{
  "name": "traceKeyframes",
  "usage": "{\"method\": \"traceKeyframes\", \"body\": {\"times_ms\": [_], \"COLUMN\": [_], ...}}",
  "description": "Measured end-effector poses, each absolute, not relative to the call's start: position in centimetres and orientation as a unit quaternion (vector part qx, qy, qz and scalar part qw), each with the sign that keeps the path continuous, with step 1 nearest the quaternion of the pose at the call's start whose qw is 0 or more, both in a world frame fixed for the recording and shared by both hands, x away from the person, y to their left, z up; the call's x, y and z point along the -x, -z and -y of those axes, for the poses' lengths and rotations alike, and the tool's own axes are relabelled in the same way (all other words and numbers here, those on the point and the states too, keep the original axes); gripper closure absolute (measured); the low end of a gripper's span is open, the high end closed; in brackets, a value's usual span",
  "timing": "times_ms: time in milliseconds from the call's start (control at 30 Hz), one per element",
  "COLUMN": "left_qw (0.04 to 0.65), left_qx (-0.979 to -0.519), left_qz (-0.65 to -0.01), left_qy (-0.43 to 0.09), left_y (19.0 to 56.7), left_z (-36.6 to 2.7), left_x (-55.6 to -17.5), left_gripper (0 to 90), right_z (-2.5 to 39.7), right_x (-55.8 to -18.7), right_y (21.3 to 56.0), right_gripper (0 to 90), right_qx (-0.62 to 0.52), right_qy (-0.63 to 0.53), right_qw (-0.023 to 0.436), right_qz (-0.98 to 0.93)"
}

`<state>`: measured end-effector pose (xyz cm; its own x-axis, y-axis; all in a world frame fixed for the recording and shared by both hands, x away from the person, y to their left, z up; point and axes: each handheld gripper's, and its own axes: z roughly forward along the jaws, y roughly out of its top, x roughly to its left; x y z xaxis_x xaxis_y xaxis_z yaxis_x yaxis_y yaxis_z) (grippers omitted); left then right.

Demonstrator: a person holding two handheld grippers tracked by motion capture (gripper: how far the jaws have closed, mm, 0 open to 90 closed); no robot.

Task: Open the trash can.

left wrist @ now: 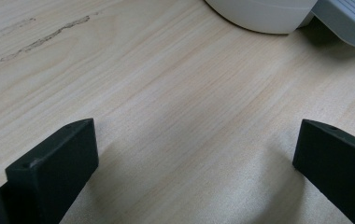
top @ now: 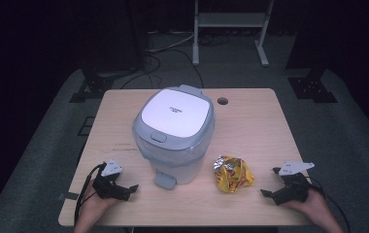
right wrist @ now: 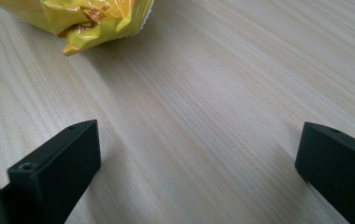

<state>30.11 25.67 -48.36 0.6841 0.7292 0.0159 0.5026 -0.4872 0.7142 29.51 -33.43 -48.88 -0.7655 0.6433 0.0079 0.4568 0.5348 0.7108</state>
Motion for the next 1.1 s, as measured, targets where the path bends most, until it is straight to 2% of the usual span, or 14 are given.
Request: {"method": "traceKeyframes", "body": {"times_ms": [200,300,467,533,700,767,833,867,967,1100], "left_qw": [0.353,0.366,0.362,0.367,0.383,0.393,0.398,0.396,0.398,0.405], "left_qx": [-0.845,-0.845,-0.849,-0.850,-0.842,-0.834,-0.831,-0.827,-0.829,-0.829], "left_qz": [-0.367,-0.358,-0.354,-0.345,-0.349,-0.357,-0.360,-0.368,-0.363,-0.355], "left_qy": [-0.162,-0.155,-0.149,-0.153,-0.151,-0.150,-0.147,-0.154,-0.153,-0.152], "left_y": [48.3,48.2,47.9,47.6,46.7,46.5,46.3,46.1,45.9,45.3], "left_z": [-25.5,-25.4,-24.8,-24.6,-24.5,-24.6,-24.6,-24.5,-24.5,-24.4], "left_x": [-30.3,-30.3,-30.3,-30.1,-29.8,-29.7,-29.8,-29.7,-29.6,-29.2], "left_gripper": [0.0,4.8,5.6,12.0,15.2,23.3,24.1,30.0,32.9,43.5], "right_z": [33.4,33.4,33.4,33.4,33.4,33.4,33.4,33.4,33.4,33.4], "right_x": [-29.7,-29.7,-29.7,-29.7,-29.7,-29.7,-29.7,-29.7,-29.7,-29.7], "right_y": [48.9,48.9,48.9,48.9,48.9,48.9,48.9,48.9,48.9,48.9], "right_gripper": [0.0,0.0,0.0,0.0,0.0,0.0,0.0,0.0,0.0,0.0], "right_qx": [-0.309,-0.309,-0.309,-0.309,-0.309,-0.309,-0.309,-0.309,-0.309,-0.309], "right_qy": [-0.365,-0.364,-0.365,-0.364,-0.365,-0.364,-0.365,-0.365,-0.365,-0.365], "right_qw": [0.124,0.124,0.124,0.124,0.124,0.124,0.124,0.124,0.124,0.124], "right_qz": [-0.870,-0.870,-0.870,-0.870,-0.870,-0.870,-0.870,-0.870,-0.870,-0.870]}}
